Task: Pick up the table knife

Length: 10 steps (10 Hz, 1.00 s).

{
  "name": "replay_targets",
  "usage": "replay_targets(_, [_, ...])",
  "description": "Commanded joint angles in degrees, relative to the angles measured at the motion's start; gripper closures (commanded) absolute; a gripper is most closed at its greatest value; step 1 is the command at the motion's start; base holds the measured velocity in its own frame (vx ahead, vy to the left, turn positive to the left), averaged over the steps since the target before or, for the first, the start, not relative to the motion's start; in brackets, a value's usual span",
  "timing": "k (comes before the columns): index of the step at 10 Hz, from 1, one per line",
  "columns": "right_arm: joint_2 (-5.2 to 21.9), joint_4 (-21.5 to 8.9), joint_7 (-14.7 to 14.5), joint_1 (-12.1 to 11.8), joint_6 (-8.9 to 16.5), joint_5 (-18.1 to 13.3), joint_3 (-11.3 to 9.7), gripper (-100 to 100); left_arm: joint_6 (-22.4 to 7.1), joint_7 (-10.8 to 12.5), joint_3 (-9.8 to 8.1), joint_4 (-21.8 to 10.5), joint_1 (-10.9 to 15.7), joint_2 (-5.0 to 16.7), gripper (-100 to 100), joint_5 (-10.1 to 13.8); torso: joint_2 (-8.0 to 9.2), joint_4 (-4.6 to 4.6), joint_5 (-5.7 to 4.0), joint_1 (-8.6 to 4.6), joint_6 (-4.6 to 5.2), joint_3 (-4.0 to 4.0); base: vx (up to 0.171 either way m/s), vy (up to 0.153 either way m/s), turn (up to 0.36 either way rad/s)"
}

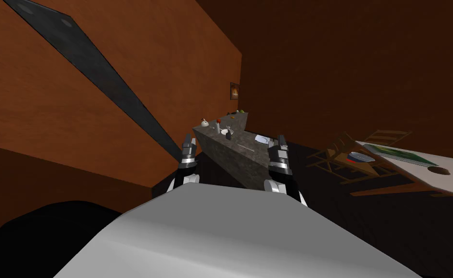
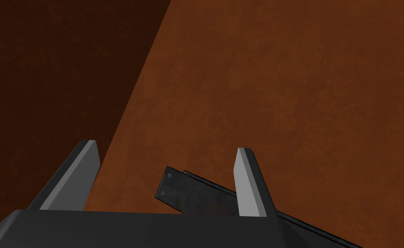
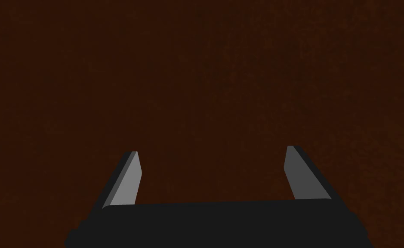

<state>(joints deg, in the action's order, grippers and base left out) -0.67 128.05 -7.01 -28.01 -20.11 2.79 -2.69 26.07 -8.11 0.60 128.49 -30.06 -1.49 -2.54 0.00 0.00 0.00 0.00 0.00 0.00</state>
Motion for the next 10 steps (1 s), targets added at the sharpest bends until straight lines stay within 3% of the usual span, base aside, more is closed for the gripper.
replay_targets(1, [2.2,-0.4,0.1,-0.6,0.0,0.3,-0.6,-100,0.0,0.0,0.00,0.0,0.0,0.0,0,0.0,0.00,0.00,0.00,0.00,0.00,0.00,0.001,0.044,0.099])
replay_targets(8, [12.2,-3.7,0.5,-5.5,-0.1,3.0,-4.9,-100,0.0,0.0,0.02,0.0,0.0,0.0,0,0.0,-0.18,-0.04,0.14,0.65,-0.03,-0.10,0.030,0.136,0.136])
replay_targets(10, [16.3,-5.5,0.8,-8.5,-0.1,4.6,-7.6,-100,0.0,0.0,0.02,0.0,0.0,0.0,0,0.0,-0.05,-0.01,0.14,0.64,-0.02,-0.03,0.018,0.192,0.220])
